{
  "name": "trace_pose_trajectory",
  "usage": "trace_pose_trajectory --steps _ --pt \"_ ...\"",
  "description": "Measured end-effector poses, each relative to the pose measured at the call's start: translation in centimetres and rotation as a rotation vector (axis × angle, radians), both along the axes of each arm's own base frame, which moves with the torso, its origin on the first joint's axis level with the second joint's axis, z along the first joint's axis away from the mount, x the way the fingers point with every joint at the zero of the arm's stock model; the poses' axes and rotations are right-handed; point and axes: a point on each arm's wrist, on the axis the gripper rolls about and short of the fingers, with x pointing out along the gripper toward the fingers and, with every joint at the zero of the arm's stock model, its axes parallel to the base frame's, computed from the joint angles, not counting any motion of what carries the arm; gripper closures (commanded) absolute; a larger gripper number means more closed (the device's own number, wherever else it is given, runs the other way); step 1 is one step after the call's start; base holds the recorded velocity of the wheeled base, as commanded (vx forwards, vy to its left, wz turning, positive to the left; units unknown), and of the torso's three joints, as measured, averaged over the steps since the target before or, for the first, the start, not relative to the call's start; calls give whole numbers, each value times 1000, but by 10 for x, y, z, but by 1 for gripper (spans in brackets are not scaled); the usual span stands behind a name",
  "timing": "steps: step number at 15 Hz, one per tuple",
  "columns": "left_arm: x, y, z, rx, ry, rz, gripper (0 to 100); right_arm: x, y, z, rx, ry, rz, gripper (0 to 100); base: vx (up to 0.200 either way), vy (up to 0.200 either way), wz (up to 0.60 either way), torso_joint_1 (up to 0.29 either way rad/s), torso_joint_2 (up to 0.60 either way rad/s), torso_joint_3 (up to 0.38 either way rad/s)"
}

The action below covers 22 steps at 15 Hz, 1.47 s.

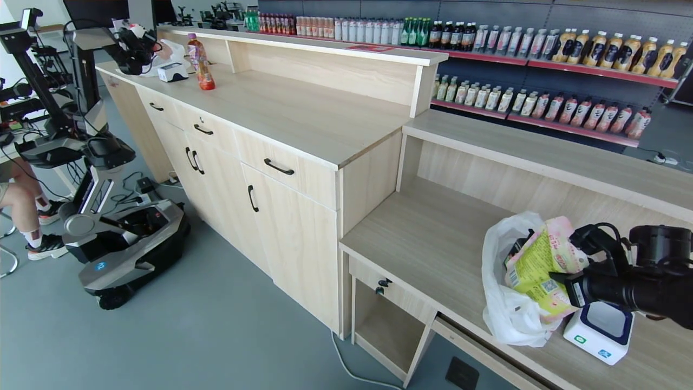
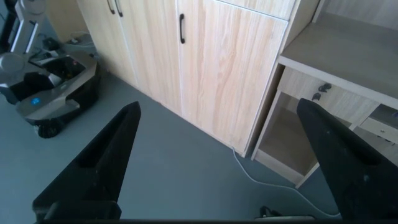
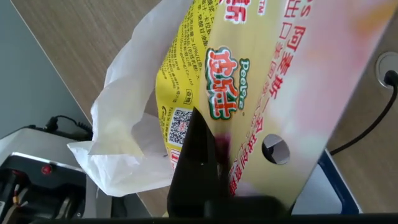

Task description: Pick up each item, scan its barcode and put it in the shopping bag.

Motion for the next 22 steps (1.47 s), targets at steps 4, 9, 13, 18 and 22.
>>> trace_pose_trajectory --steps 4,9,13,18,22 --pt "0 0 0 0 0 0 0 12 4 -8 13 8 15 100 0 0 0 0 0 0" --pt "0 0 0 0 0 0 0 23 8 -19 20 3 27 100 0 0 0 0 0 0" --pt "0 0 0 0 0 0 0 25 10 -27 24 18 36 0 0 0 0 0 0 0" --pt "0 0 0 0 0 0 0 23 12 -18 21 -1 38 0 0 0 0 0 0 0" --pt "0 0 0 0 0 0 0 8 19 35 -16 -150 53 0 0 0 0 0 0 0"
